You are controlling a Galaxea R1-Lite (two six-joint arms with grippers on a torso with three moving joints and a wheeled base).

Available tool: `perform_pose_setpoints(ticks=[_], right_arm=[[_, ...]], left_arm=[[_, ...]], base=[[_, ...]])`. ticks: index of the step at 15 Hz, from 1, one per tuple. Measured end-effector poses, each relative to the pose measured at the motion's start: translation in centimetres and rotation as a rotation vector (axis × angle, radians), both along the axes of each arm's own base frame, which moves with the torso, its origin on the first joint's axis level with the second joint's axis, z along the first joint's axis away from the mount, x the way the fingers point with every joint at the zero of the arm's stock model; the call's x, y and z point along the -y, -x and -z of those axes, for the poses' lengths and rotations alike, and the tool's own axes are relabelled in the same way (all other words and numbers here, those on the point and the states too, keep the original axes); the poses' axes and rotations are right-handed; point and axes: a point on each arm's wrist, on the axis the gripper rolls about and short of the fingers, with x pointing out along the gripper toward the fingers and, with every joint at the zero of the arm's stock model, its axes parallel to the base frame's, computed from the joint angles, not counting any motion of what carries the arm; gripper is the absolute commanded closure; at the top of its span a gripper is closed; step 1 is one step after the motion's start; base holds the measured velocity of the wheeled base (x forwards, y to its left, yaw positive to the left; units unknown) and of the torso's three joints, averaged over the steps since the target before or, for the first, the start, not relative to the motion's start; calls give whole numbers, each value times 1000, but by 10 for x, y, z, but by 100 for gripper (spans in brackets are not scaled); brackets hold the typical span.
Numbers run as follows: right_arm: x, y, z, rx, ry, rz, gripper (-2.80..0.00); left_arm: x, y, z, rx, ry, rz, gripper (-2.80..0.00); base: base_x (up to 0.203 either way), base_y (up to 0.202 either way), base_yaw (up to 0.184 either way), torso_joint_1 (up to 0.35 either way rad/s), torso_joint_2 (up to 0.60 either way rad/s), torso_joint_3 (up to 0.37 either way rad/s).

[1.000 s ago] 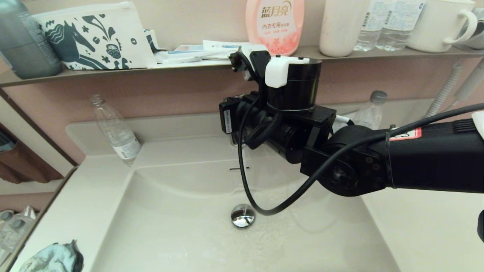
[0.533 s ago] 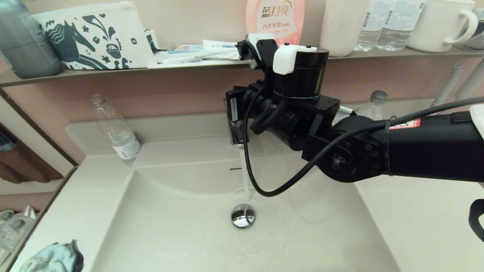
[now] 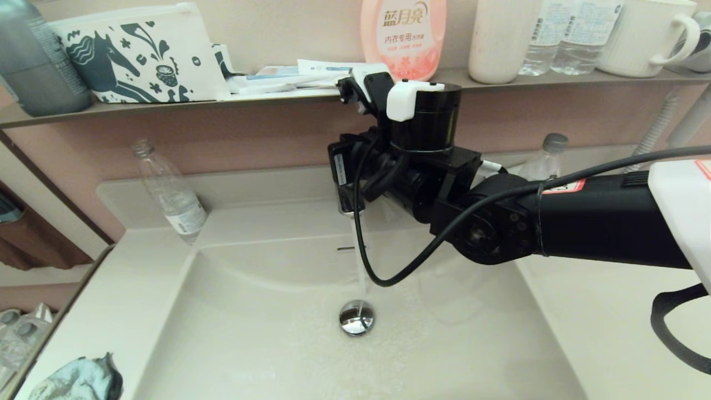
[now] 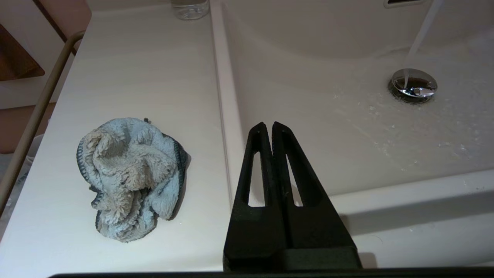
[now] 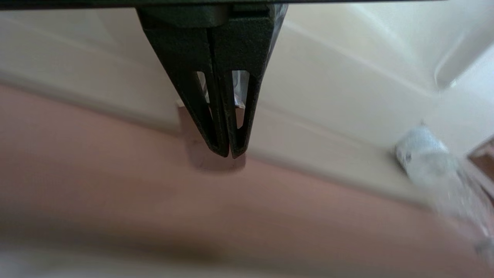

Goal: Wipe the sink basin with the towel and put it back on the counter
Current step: Turn off the faucet

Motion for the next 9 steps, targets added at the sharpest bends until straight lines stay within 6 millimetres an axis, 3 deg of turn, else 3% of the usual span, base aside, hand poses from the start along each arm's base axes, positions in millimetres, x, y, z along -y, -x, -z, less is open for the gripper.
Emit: perform_pose_setpoints(ticks=[4,9], right_arm=[[8,6,9,-42,44,1,0],[33,25,-6,-57,25,14,0]], left_arm=[[0,0,0,1,0,0,0],[0,0,0,0,0,1,0]], base=[[0,0,0,0,0,0],[0,0,0,0,0,0]])
